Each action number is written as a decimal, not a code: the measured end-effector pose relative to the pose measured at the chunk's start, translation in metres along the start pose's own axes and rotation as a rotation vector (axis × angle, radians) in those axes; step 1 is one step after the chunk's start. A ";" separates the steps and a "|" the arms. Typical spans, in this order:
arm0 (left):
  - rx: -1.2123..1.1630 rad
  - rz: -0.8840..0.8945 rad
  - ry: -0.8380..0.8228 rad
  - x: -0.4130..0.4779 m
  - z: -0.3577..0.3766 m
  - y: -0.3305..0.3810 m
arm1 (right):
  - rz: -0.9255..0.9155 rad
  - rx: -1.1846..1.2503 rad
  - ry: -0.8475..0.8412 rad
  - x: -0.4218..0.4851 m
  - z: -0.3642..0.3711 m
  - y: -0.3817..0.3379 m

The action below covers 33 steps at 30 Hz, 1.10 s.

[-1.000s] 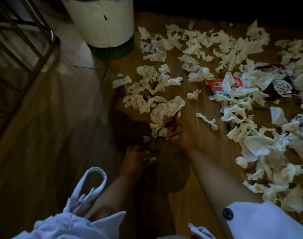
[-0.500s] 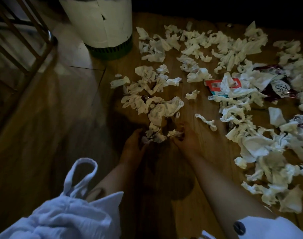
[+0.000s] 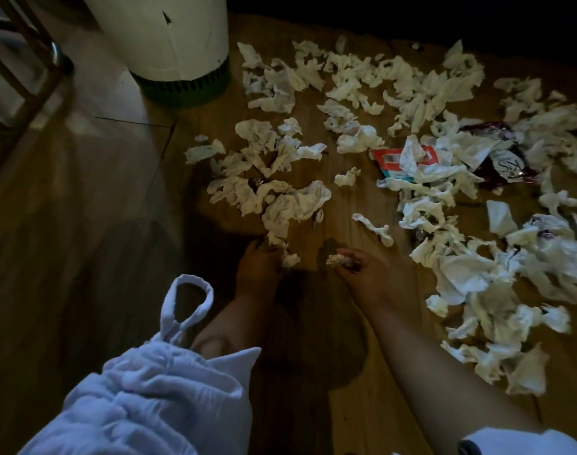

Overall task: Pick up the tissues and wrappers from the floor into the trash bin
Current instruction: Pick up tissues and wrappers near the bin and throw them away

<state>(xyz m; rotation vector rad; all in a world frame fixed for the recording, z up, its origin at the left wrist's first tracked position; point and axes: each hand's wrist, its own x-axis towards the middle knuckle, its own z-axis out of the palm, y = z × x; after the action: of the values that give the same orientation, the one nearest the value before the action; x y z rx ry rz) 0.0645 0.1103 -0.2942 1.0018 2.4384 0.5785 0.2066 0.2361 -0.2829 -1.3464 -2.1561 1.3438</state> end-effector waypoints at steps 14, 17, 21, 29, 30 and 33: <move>-0.708 -0.432 0.144 -0.003 -0.033 0.003 | 0.067 0.037 -0.064 0.004 0.028 -0.018; -0.947 -0.604 0.288 -0.011 -0.053 -0.022 | -0.001 0.083 -0.231 0.005 0.052 -0.038; -0.968 -0.693 0.315 -0.021 -0.066 -0.056 | -0.178 -0.173 -0.570 0.004 0.082 -0.062; -1.106 -0.720 0.179 -0.025 -0.066 -0.065 | -0.305 -0.456 -0.641 -0.002 0.102 -0.058; -1.117 -0.713 0.155 -0.026 -0.064 -0.065 | -0.316 -0.452 -0.633 -0.001 0.100 -0.055; -1.096 -0.713 0.104 -0.027 -0.062 -0.062 | -0.222 -0.241 -0.513 0.003 0.089 -0.048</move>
<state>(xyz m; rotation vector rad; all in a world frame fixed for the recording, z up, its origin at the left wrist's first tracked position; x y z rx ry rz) 0.0144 0.0369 -0.2699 -0.3239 1.8410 1.4252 0.1220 0.1812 -0.2921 -0.8540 -2.7817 1.4971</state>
